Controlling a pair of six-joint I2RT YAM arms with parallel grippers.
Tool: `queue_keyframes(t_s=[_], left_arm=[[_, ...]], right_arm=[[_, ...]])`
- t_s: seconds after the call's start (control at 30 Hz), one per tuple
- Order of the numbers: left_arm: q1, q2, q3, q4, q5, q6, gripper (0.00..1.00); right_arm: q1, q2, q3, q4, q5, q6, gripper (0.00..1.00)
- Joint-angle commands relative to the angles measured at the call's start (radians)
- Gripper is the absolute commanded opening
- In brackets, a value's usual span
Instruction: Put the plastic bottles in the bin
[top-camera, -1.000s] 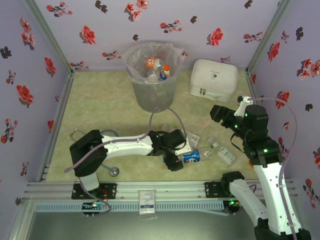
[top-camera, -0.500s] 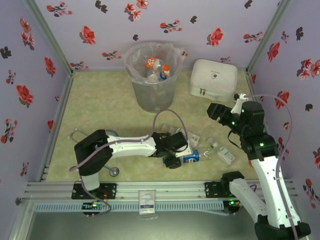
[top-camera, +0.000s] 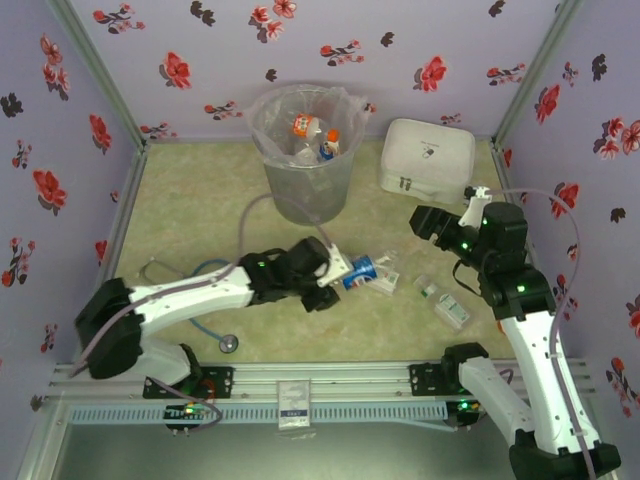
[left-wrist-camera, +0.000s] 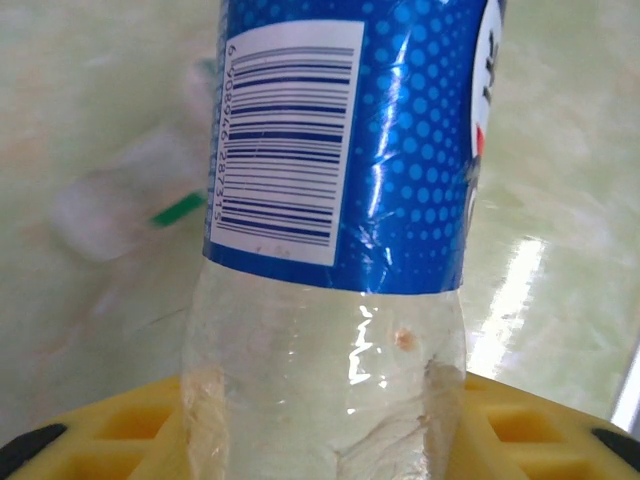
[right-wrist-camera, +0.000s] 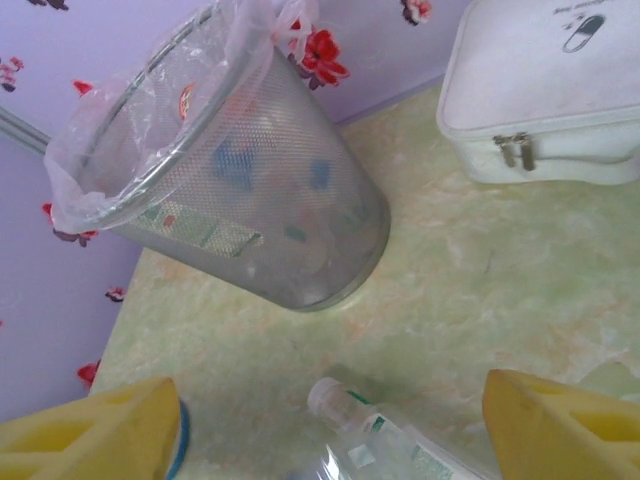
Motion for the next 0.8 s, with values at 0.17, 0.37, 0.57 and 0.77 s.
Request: queue_keyframes(t_s=[0.17,0.37,0.57,0.77], left_arm=[[0.092,-0.175,-0.208,0.309,-0.014,-0.211,0.39],[0.098,-0.185,-0.206,0.291,0.015,-0.210,0.40],[0.101,-0.230,-0.231,0.314,0.017,-0.205,0.40],[0.101,-0.245,-0.235,0.316,0.039,-0.197,0.42]], right_arm=[[0.191,0.110,-0.159,0.335,-0.044,0.127,0.93],[0.317,0.304,-0.133,0.472,-0.020,0.105,0.98],[0.324,0.416,-0.105,0.517,-0.016,0.113,0.89],[0.325,0.440,-0.078,0.560,-0.024,0.125,0.70]])
